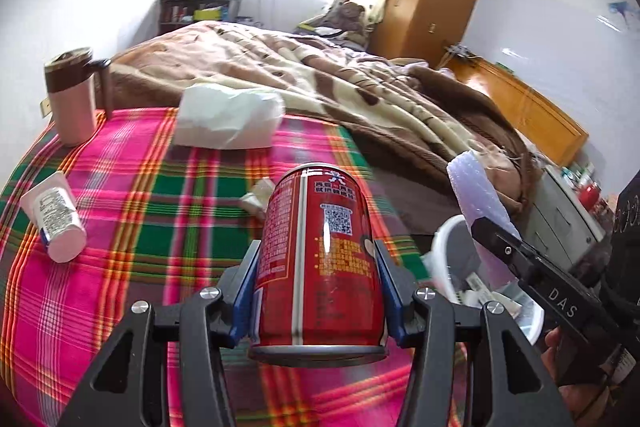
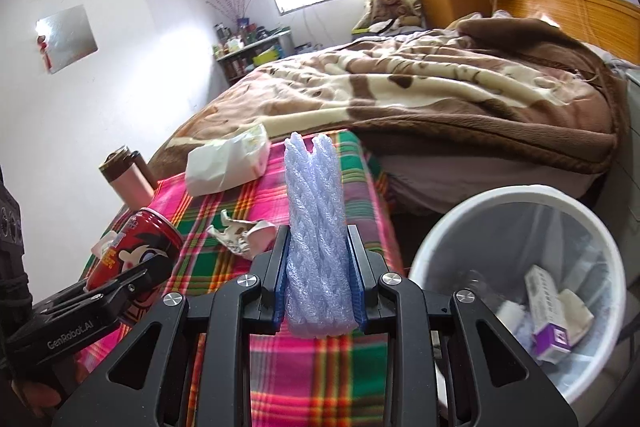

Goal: Collect trash
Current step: 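Carry the foam net and red can over the wastebasket and open both tools, then move both tools back over the bed toward the yogurt cup and wrapper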

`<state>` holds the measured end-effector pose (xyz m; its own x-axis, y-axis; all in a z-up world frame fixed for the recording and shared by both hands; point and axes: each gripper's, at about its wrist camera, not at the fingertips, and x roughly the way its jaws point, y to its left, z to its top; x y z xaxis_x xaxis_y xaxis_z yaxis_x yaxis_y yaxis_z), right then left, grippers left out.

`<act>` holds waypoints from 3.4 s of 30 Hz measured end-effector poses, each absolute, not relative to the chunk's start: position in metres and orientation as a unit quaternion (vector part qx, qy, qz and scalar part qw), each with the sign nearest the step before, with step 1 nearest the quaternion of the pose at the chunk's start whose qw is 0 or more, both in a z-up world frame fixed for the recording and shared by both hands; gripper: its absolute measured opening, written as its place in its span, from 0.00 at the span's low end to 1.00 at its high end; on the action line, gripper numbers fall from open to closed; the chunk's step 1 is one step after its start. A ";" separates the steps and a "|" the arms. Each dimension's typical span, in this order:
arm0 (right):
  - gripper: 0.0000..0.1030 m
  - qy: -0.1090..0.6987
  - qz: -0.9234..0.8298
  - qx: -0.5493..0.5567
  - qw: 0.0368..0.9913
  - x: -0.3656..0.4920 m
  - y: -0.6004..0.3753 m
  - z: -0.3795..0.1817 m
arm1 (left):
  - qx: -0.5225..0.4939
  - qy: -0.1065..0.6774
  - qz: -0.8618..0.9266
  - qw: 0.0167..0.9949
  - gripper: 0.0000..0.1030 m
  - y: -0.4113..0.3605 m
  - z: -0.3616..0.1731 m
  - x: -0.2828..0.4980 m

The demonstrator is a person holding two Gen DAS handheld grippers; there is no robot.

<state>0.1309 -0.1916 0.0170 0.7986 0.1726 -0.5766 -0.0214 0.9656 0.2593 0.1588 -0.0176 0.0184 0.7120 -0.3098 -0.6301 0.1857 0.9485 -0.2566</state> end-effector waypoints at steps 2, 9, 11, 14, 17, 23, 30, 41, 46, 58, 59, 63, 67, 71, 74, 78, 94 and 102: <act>0.26 0.308 0.044 0.119 0.943 0.126 -0.196 0.020 | -0.079 0.350 -0.143 0.923 0.53 -0.027 0.022 0.154; 0.26 0.294 0.022 0.128 0.947 0.106 -0.217 0.025 | -0.061 0.341 -0.175 0.921 0.53 -0.058 0.029 0.141; 0.26 0.293 0.011 0.132 0.947 0.102 -0.223 0.025 | -0.055 0.339 -0.185 0.921 0.53 -0.068 0.030 0.137; 0.26 0.291 0.001 0.139 0.947 0.096 -0.233 0.025 | -0.041 0.334 -0.198 0.920 0.53 -0.085 0.032 0.132; 0.26 0.290 -0.013 0.142 0.946 0.090 -0.244 0.023 | -0.033 0.334 -0.214 0.917 0.53 -0.100 0.032 0.127; 0.26 0.292 -0.038 0.148 0.944 0.080 -0.264 0.021 | -0.015 0.337 -0.238 0.911 0.53 -0.132 0.029 0.122; 0.26 0.311 -0.072 0.156 0.935 0.078 -0.290 0.009 | 0.001 0.344 -0.271 0.899 0.53 -0.166 0.024 0.122; 0.26 0.346 -0.106 0.167 0.917 0.078 -0.314 -0.012 | 0.037 0.356 -0.296 0.886 0.53 -0.211 0.014 0.124; 0.26 0.353 -0.114 0.170 0.913 0.075 -0.320 -0.016 | 0.048 0.362 -0.294 0.883 0.53 -0.224 0.008 0.128; 0.46 0.365 -0.129 0.176 0.905 0.077 -0.328 -0.019 | 0.042 0.366 -0.303 0.879 0.68 -0.226 0.007 0.131; 0.49 0.364 -0.128 0.178 0.905 0.076 -0.329 -0.019 | 0.041 0.364 -0.303 0.880 0.68 -0.225 0.008 0.130; 0.51 0.360 -0.125 0.177 0.907 0.074 -0.327 -0.016 | 0.036 0.362 -0.302 0.881 0.68 -0.220 0.011 0.129; 0.51 0.353 -0.121 0.177 0.911 0.073 -0.324 -0.012 | 0.030 0.360 -0.298 0.884 0.68 -0.211 0.014 0.126; 0.51 0.349 -0.116 0.172 0.914 0.074 -0.318 -0.009 | 0.024 0.357 -0.289 0.888 0.68 -0.198 0.016 0.124; 0.51 0.346 -0.107 0.169 0.917 0.075 -0.312 -0.007 | 0.023 0.354 -0.279 0.892 0.68 -0.188 0.018 0.124; 0.51 0.337 -0.089 0.164 0.923 0.077 -0.300 -0.002 | 0.022 0.347 -0.265 0.899 0.68 -0.173 0.020 0.122; 0.51 0.320 -0.019 0.135 0.938 0.093 -0.249 0.005 | 0.007 0.334 -0.197 0.922 0.70 -0.103 0.025 0.121; 0.51 0.320 0.016 0.119 0.940 0.106 -0.219 0.007 | -0.012 0.328 -0.156 0.932 0.72 -0.056 0.027 0.126</act>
<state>0.1065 -0.2191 0.0074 0.7944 0.1070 -0.5979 0.0455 0.9711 0.2343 0.1259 -0.0556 0.0269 0.7364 -0.2983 -0.6073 0.2831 0.9511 -0.1239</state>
